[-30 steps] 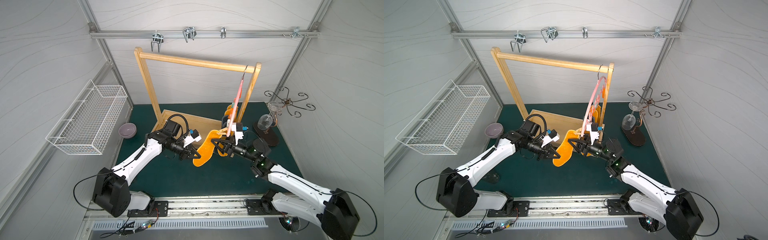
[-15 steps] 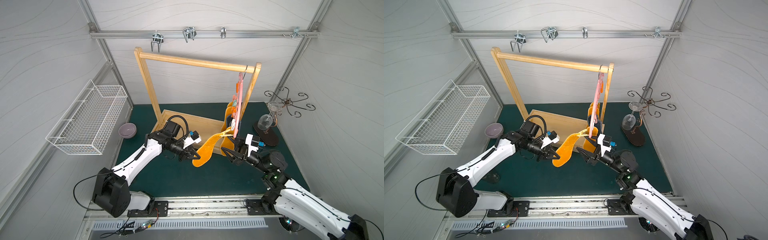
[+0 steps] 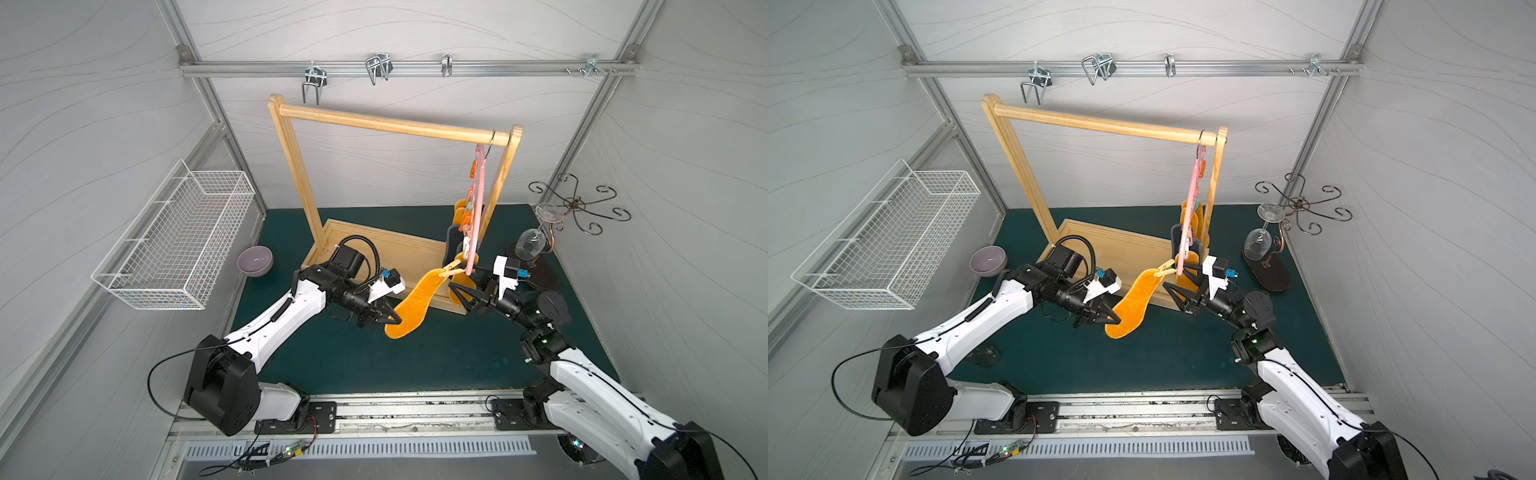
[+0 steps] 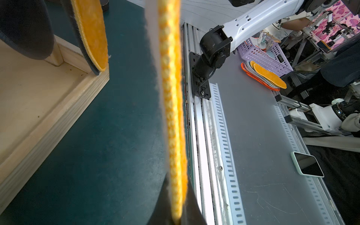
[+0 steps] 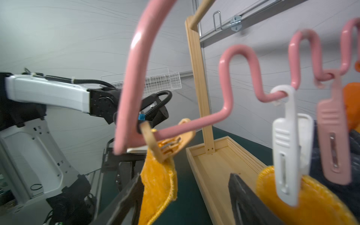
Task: Take the shoe insoles off the hanger
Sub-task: Remove the insole from the hanger.
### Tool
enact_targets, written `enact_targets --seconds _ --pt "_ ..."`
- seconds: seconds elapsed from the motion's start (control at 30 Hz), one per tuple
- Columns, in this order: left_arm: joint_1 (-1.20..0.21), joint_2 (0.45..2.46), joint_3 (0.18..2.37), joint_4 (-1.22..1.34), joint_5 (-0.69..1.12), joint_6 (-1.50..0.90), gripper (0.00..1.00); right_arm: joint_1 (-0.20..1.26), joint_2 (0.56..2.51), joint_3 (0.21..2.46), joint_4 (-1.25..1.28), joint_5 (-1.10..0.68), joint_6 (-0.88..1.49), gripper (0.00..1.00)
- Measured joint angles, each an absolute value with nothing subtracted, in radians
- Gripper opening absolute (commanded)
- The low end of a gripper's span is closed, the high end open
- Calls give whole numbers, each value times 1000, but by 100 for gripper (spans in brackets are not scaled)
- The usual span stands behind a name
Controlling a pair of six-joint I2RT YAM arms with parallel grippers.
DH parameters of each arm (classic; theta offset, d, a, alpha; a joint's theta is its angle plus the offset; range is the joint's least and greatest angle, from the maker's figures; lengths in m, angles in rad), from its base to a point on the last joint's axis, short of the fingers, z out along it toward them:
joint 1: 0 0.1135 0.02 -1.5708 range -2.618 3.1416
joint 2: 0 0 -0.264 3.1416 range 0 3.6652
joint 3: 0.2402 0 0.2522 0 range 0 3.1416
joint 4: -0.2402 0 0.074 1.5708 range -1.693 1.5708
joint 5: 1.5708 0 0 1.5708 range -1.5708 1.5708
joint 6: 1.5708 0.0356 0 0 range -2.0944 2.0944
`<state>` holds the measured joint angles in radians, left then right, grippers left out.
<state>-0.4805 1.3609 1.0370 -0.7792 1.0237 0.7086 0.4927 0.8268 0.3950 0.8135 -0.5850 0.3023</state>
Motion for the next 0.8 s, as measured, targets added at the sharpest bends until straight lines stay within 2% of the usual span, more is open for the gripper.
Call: enact_targets --seconds 0.47,0.8 --pt "-519 1361 1034 -794 1010 733 0 484 900 472 929 -721 355 65" --pt "-520 1361 1034 -822 1001 761 0 471 931 472 1012 -768 419 43"
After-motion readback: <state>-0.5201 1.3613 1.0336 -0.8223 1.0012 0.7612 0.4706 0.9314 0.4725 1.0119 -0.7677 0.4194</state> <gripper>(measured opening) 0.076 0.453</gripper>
